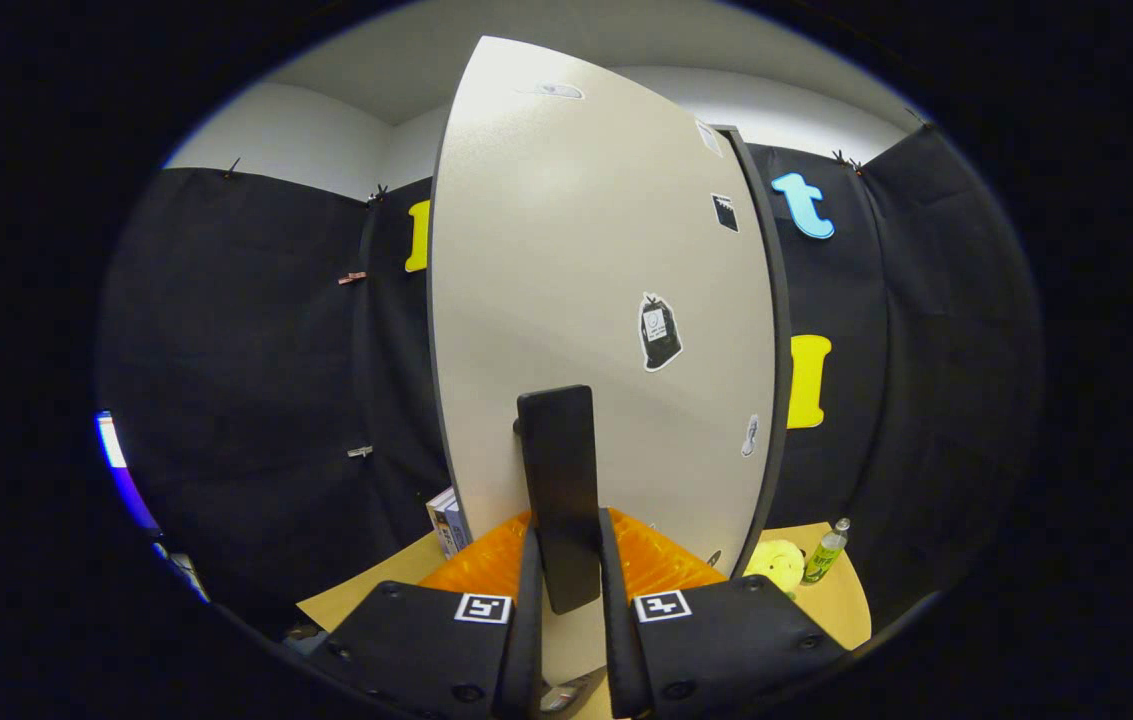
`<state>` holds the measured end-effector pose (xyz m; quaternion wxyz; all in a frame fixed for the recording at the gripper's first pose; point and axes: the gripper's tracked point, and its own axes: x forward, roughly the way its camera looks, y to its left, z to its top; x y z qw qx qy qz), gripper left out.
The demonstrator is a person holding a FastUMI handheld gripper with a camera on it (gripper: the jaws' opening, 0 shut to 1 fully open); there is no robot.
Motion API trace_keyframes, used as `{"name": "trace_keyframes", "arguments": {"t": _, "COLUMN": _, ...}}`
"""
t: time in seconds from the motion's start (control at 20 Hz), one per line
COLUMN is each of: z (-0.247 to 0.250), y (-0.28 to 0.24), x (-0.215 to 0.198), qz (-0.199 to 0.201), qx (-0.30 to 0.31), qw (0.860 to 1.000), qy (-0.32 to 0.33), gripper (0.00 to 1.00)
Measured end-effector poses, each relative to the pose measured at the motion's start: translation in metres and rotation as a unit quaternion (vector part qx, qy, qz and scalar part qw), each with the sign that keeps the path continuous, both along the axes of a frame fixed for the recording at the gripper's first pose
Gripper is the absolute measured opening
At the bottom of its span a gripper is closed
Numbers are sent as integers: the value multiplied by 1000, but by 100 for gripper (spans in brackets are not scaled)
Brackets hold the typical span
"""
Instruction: Open the shoe cabinet door, grab the shoes and put them into the shoe cabinet, then close the shoe cabinet door.
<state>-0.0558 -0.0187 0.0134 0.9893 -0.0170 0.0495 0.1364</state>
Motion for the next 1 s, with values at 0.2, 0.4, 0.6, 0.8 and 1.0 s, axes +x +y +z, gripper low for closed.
{"name": "trace_keyframes", "arguments": {"t": 0.2, "z": 2, "y": -29, "x": -15, "qz": -15, "qx": -1, "qw": 1000, "qy": -4, "gripper": 30}}
{"name": "trace_keyframes", "arguments": {"t": 0.4, "z": 4, "y": -56, "x": -24, "qz": -46, "qx": 4, "qw": 999, "qy": -4, "gripper": 29}}
{"name": "trace_keyframes", "arguments": {"t": 0.6, "z": 19, "y": -96, "x": -43, "qz": -92, "qx": 6, "qw": 995, "qy": -24, "gripper": 29}}
{"name": "trace_keyframes", "arguments": {"t": 0.8, "z": 27, "y": -143, "x": -69, "qz": -151, "qx": -20, "qw": 987, "qy": -47, "gripper": 29}}
{"name": "trace_keyframes", "arguments": {"t": 1.0, "z": 21, "y": -153, "x": -90, "qz": -168, "qx": -22, "qw": 984, "qy": -50, "gripper": 13}}
